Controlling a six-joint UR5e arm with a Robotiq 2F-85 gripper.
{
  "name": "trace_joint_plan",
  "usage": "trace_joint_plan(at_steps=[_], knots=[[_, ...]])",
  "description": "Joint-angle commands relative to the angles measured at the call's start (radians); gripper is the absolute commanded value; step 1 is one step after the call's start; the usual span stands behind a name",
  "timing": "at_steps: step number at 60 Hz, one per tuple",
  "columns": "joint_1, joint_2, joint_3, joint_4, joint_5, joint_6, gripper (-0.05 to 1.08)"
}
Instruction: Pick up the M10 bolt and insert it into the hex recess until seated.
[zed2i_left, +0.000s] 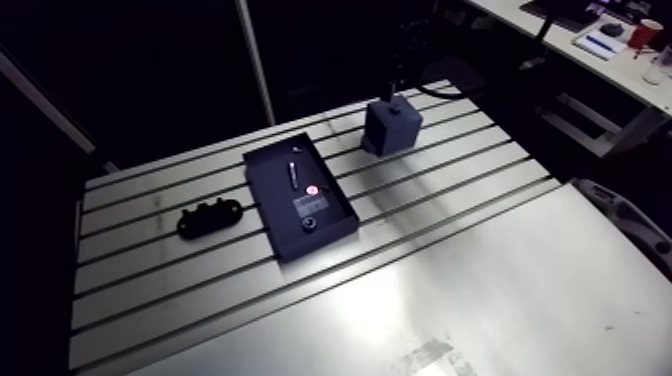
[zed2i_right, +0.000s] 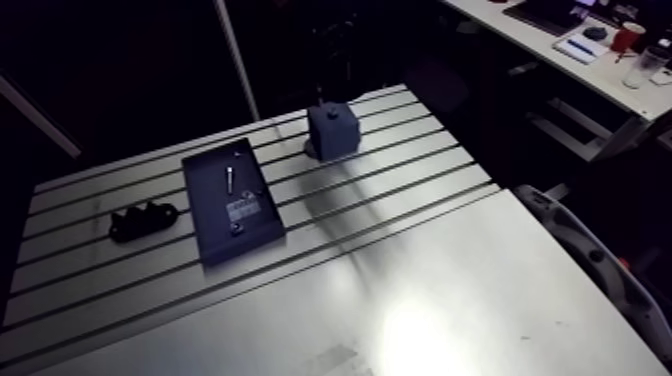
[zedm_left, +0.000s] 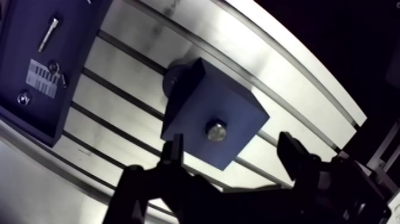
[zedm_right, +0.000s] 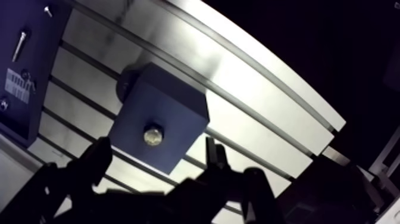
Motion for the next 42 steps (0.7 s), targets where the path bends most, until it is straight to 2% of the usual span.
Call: trace_joint_plan(at_steps=[1,2,4,5,6,7,8,9,10,11,12,13,14,19,23,42], knots=[[0.001,-0.058,0.004,0.035,0.003,0.136,0.04],[0.001,-0.058,0.004,0.035,0.003,0.136,0.04],[0.001,-0.066,-0.001,0.072,-0.002,0.252,0.2],[0.001,-0.066,-0.001,0.072,-0.002,0.252,0.2],[-0.002,-0.069,-0.002,0.093,-0.001,0.31,0.33],[-0.002,-0.069,-0.002,0.093,-0.001,0.31,0.33],[-0.003,-0.07,-0.004,0.116,-0.001,0.371,0.55],[-0.003,-0.07,-0.004,0.116,-0.001,0.371,0.55],[-0.005,-0.07,-0.008,0.135,0.0,0.43,0.75],[-0.005,-0.07,-0.008,0.135,0.0,0.43,0.75],[-0.008,-0.07,-0.011,0.149,0.006,0.472,0.87],[-0.008,-0.07,-0.011,0.149,0.006,0.472,0.87],[-0.015,-0.068,-0.009,0.153,0.01,0.508,0.93],[-0.029,-0.064,-0.013,0.157,0.01,0.549,0.99],[-0.037,-0.055,-0.012,0.153,0.017,0.555,1.05],[-0.033,-0.012,-0.012,0.143,0.016,0.541,1.07]])
